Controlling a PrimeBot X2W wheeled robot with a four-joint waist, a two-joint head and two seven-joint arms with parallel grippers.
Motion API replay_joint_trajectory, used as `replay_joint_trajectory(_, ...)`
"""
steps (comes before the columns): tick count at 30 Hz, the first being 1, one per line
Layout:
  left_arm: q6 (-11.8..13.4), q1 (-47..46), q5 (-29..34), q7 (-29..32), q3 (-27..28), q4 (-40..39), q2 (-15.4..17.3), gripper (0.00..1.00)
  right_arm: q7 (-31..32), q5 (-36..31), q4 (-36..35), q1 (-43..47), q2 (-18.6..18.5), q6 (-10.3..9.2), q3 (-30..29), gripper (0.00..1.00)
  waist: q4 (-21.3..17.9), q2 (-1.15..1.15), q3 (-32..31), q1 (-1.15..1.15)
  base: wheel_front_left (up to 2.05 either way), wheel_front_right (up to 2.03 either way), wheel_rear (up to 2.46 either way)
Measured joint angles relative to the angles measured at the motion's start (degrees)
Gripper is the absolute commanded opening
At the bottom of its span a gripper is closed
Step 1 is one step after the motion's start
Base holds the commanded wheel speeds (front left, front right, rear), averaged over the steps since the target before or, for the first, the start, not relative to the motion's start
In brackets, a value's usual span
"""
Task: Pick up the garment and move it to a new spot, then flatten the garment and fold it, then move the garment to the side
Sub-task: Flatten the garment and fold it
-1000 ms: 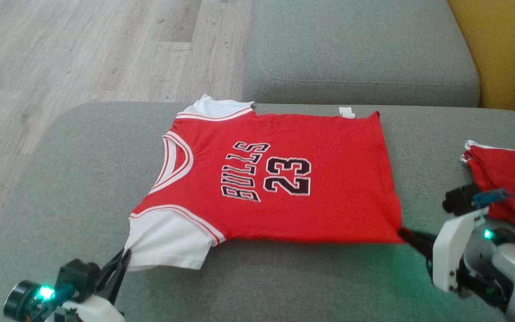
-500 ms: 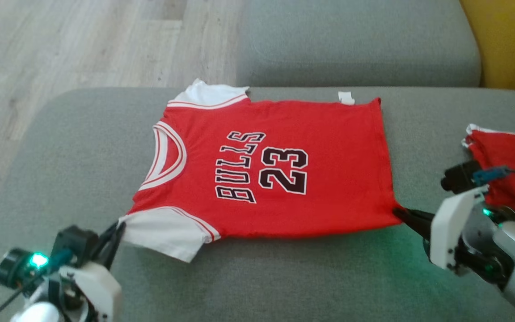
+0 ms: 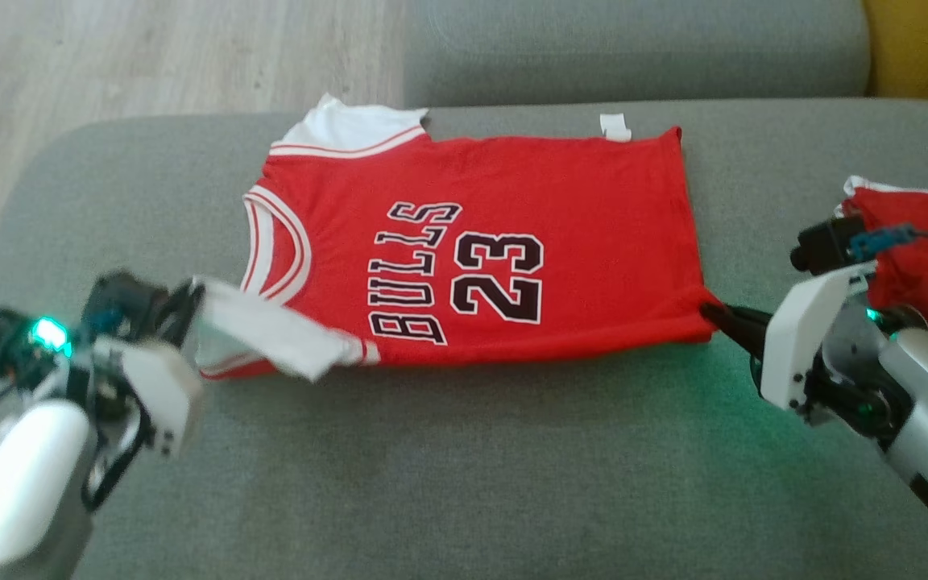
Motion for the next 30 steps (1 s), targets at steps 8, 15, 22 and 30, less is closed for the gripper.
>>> replay_joint_trajectory(8, -1.15, -13.04, 2.53, -3.05, -3.02, 10.74, -2.01, 0.00, 0.07, -2.58, 4.08, -5.17, 3.10, 0.00, -0.14, 0.00, -1.37, 0.00, 4.00, -0.01, 0.00, 0.00, 0.00)
replay_joint_trajectory(15, -1.58, -18.73, 3.50, -5.36, -5.30, 18.75, -3.41, 0.00, -0.89, -3.58, 7.11, -8.18, 4.83, 0.00, 0.00, 0.00, -2.49, 0.00, 6.68, 0.00, 0.00, 0.00, 0.00)
replay_joint_trajectory(22, -1.63, -22.17, 3.79, -7.66, -6.25, 25.29, -5.73, 0.00, -3.19, -4.50, 8.93, -9.77, 5.81, 0.00, 0.66, 0.24, -2.90, 0.00, 8.11, -0.01, 0.00, 0.00, 0.00)
replay_joint_trajectory(30, 0.62, -24.43, 4.13, -12.83, -6.20, 29.47, -7.32, 1.00, -10.40, -5.52, 11.28, -11.67, 6.52, 0.00, -0.47, 1.00, -2.71, 0.00, 8.33, -0.01, 0.00, 0.00, 0.00)
